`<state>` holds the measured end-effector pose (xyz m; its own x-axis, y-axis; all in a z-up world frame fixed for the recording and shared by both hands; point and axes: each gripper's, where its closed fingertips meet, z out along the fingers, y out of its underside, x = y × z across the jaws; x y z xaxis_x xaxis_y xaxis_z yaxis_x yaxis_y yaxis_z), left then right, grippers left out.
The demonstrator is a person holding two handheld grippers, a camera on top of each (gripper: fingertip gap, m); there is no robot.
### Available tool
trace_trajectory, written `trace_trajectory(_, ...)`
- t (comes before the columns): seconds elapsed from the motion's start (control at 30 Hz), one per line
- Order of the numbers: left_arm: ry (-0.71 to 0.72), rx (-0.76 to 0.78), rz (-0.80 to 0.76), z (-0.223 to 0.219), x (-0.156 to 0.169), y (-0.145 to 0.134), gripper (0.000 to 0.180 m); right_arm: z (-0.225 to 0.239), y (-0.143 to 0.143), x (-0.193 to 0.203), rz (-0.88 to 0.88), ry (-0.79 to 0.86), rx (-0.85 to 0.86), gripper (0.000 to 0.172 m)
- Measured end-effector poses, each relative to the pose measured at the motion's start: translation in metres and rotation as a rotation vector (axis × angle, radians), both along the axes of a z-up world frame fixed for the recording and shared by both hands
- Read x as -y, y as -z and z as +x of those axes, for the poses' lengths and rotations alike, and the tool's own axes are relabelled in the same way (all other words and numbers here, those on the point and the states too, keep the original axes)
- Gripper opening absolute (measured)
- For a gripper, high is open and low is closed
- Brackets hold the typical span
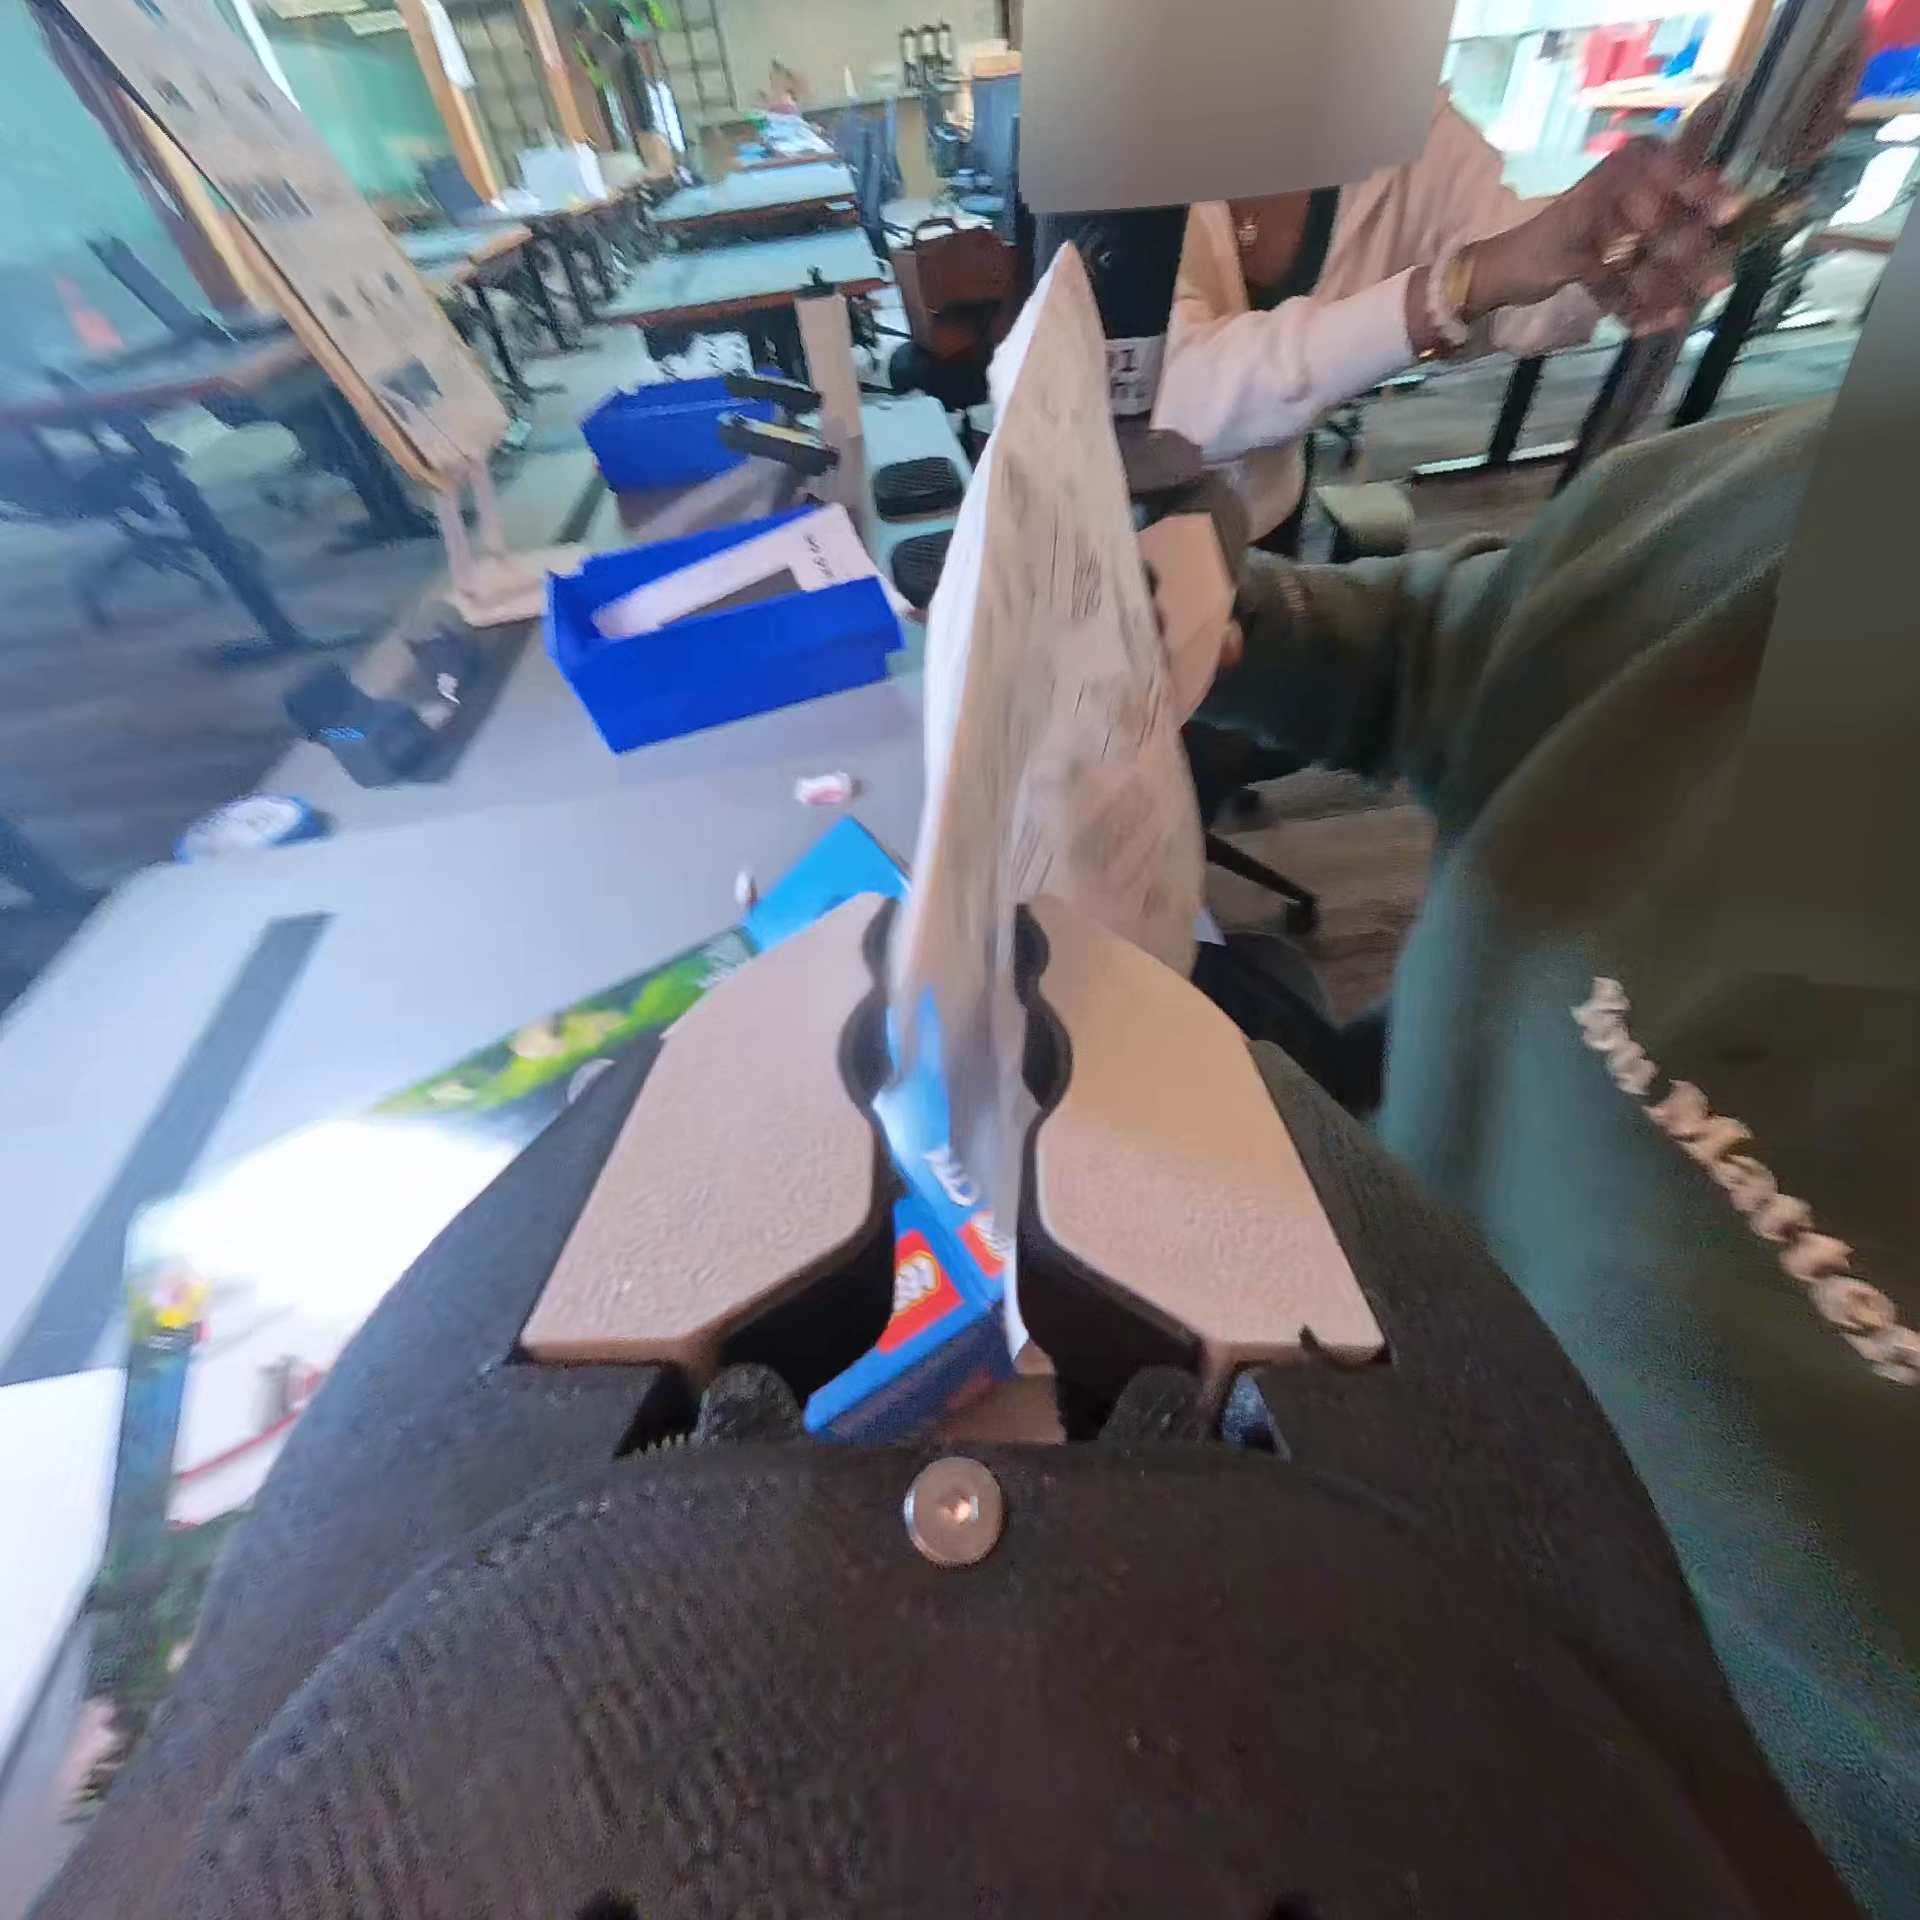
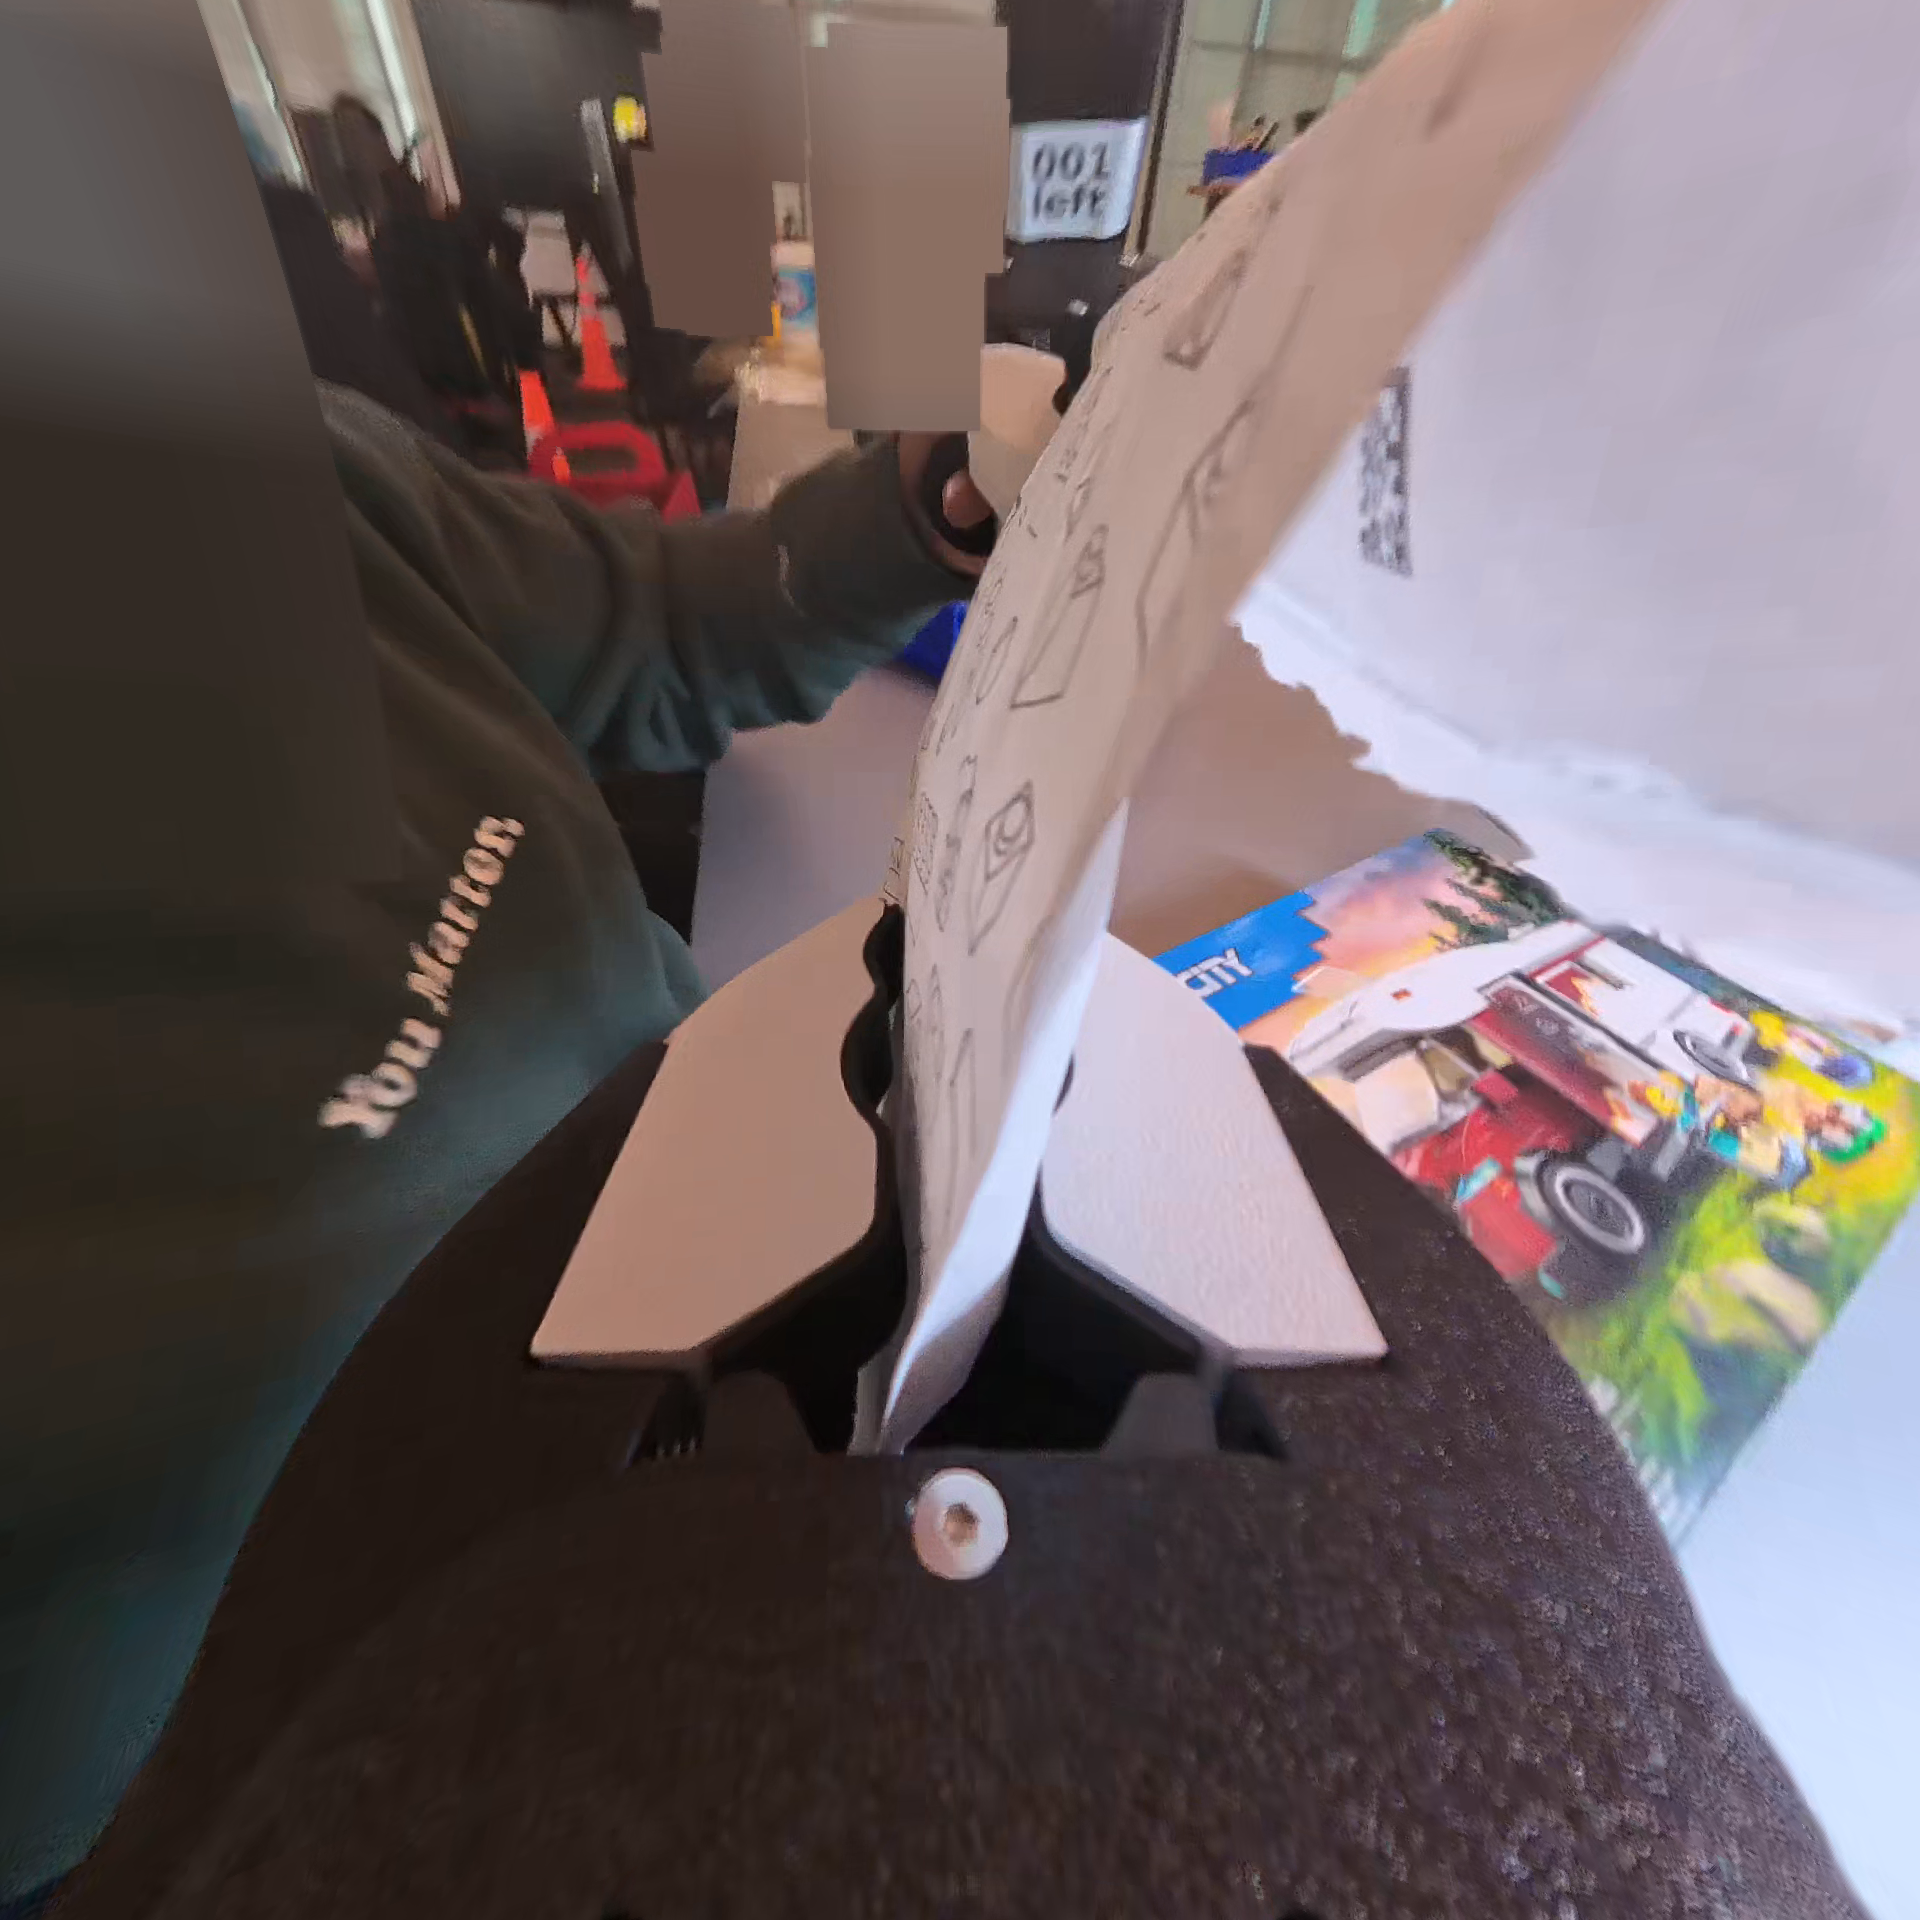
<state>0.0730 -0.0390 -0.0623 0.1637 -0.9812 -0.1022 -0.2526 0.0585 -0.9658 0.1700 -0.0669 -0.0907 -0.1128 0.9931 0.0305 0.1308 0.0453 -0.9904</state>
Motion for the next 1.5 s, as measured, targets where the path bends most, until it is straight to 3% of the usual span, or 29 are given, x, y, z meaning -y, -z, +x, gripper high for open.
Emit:
trace_trajectory(0.1,-0.034,-0.114,0.157,0.016,-0.001,0.017,0.044,0.065,-0.022,-0.004,-0.101,0.13,-0.144,0.02)
trace_trajectory(0.23,0.011,-0.441,0.281,0.048,0.024,0.112,0.073,0.144,-0.014,-0.011,-0.174,0.372,-0.251,0.02)
trace_trajectory(0.33,-0.1,-0.697,0.499,0.054,0.009,0.174,0.074,0.178,0.005,-0.014,-0.251,0.465,-0.347,0.02)
trace_trajectory(0.37,-0.182,-0.753,0.656,0.053,-0.007,0.176,0.054,0.185,0.011,-0.016,-0.278,0.48,-0.381,0.02)
trace_trajectory(0.4,-0.207,-0.781,0.821,0.053,-0.016,0.172,0.028,0.192,0.016,-0.018,-0.302,0.488,-0.415,0.02)
trace_trajectory(0.43,-0.249,-0.761,0.929,0.056,-0.022,0.161,0.014,0.197,0.019,-0.021,-0.328,0.493,-0.452,0.02)
trace_trajectory(0.47,-0.309,-0.724,0.911,0.057,-0.027,0.147,0.008,0.202,0.021,-0.023,-0.354,0.496,-0.487,0.02)
trace_trajectory(0.63,-0.423,-0.204,0.305,0.05,-0.061,0.061,0.002,0.2,0.021,-0.021,-0.436,0.45,-0.594,0.02)
trace_trajectory(0.77,-0.449,0.098,0.07,0.04,-0.086,0.024,0.001,0.172,0.031,-0.023,-0.587,0.374,-0.631,0.02)
trace_trajectory(0.93,-0.452,0.17,0.007,0.05,-0.092,0.029,0.001,0.119,0.061,-0.031,-0.876,0.252,-0.598,0.02)
trace_trajectory(1.1,-0.473,0.173,0.061,0.056,-0.099,0.026,0.001,0.077,0.096,-0.036,-1.152,0.22,-0.603,0.02)
trace_trajectory(1.37,-0.443,0.113,0.104,0.063,-0.096,0.035,0.001,0.081,0.107,-0.053,-1.252,0.305,-0.615,0.02)
trace_trajectory(1.5,-0.407,0.011,0.186,0.079,-0.082,0.052,0.002,0.096,0.104,-0.08,-1.237,0.406,-0.763,0.02)
